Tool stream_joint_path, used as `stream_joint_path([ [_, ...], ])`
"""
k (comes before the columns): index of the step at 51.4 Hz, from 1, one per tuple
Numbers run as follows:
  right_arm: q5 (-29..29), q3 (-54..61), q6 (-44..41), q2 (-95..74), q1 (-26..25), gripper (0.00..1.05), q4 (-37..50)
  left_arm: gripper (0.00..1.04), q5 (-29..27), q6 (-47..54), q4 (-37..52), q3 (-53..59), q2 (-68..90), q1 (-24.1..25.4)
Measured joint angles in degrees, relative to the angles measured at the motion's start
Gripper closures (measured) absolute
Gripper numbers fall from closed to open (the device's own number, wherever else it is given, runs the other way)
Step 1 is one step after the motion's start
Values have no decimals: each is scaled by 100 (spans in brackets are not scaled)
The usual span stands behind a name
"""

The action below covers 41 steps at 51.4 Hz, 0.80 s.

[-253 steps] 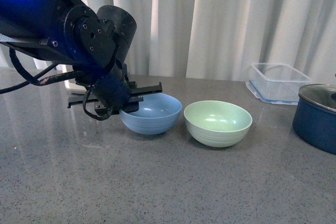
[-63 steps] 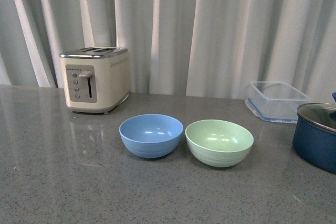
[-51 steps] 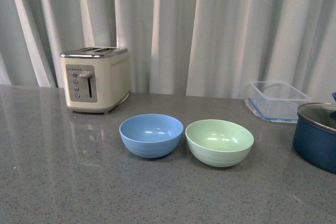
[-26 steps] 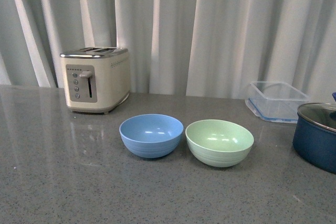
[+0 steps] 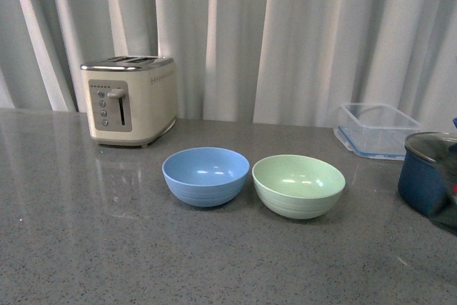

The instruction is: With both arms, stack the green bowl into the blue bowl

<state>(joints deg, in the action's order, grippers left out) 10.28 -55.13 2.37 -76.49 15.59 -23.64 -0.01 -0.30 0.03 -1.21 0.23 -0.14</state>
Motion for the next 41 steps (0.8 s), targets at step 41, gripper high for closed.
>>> stream_joint_path([
  [41, -216, -3934, 1611, -3797, -269, 10, -658, 7, 0, 2, 0, 0, 0, 0],
])
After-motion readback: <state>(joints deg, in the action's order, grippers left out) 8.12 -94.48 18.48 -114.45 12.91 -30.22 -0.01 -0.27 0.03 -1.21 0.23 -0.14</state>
